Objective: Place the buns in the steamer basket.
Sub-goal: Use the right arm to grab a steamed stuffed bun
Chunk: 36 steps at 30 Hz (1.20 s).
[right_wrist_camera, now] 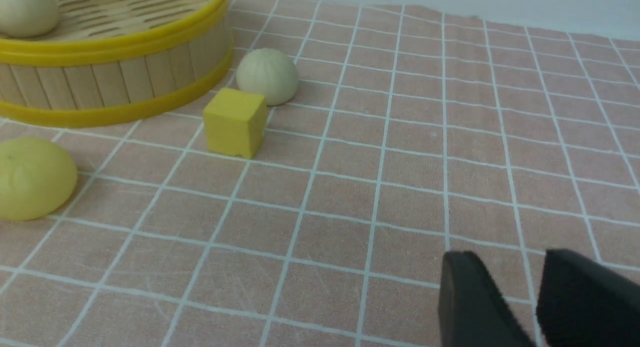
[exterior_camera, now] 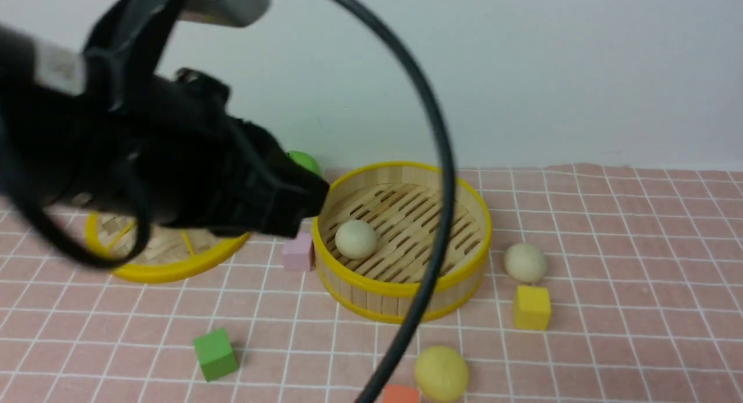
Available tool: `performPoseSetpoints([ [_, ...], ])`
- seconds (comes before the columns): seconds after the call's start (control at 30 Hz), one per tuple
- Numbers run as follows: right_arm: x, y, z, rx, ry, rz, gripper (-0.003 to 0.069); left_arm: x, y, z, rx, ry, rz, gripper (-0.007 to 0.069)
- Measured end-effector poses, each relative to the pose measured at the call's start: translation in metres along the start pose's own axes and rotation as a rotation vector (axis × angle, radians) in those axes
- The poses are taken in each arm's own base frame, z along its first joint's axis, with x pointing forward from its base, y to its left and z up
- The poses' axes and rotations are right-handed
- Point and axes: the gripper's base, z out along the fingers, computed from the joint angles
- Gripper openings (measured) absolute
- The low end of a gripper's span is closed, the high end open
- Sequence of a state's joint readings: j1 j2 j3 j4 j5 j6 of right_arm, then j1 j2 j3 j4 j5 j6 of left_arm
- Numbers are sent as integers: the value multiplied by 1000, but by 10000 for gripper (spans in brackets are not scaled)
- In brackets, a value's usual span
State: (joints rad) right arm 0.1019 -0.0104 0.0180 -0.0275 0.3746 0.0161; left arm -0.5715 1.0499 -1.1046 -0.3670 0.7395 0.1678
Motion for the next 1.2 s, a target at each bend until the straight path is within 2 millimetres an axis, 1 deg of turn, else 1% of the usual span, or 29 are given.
performPoseSetpoints([
  [0.03,0,0,0,0,0,0,240,6,0,-4,-4,-19,-1,-14],
  [0.1,0,0,0,0,0,0,240,29,2,-15,-20,-79,-6,-14],
  [0.13,0,0,0,0,0,0,240,36,3,-18,-25,-94,-8,-14],
  [0.33,0,0,0,0,0,0,240,99,11,-36,-55,-276,-46,-14],
  [0.43,0,0,0,0,0,0,239,126,16,-41,-67,-390,-85,-14],
  [0.47,0,0,0,0,0,0,239,129,17,-43,-67,-410,-90,-14],
  [0.5,0,0,0,0,0,0,240,141,20,-43,-75,-457,-107,-14],
  [0.53,0,0,0,0,0,0,240,147,22,-44,-80,-479,-113,-14],
  [0.57,0,0,0,0,0,0,240,148,22,-44,-81,-482,-112,-14],
  [0.63,0,0,0,0,0,0,240,160,25,-43,-90,-512,-121,-14],
  [0.77,-2,1,0,-7,-17,31,240,170,28,-37,-100,-491,-128,-14],
  [0.87,-4,4,0,-49,-55,240,240,175,30,-33,-102,-469,-133,-14],
  [0.97,-14,6,-1,-113,-152,564,240,178,30,-32,-100,-449,-134,-14],
  [1.0,-16,6,-1,-117,-167,583,240,178,30,-32,-100,-449,-134,-14],
  [1.03,-20,5,-2,-146,-212,736,240,179,30,-31,-100,-444,-134,-14],
  [1.07,-21,5,-2,-149,-223,750,240,179,30,-31,-100,-444,-134,-14],
  [1.1,-25,4,-3,-164,-260,834,240,179,30,-31,-99,-442,-134,-14],
  [1.13,-26,3,-3,-168,-270,860,240,180,30,-31,-99,-440,-134,-14],
  [1.17,-29,2,-5,-179,-312,929,240,180,30,-31,-99,-439,-134,-14],
  [1.2,-29,2,-5,-182,-313,943,240,180,30,-31,-99,-439,-134,-14],
])
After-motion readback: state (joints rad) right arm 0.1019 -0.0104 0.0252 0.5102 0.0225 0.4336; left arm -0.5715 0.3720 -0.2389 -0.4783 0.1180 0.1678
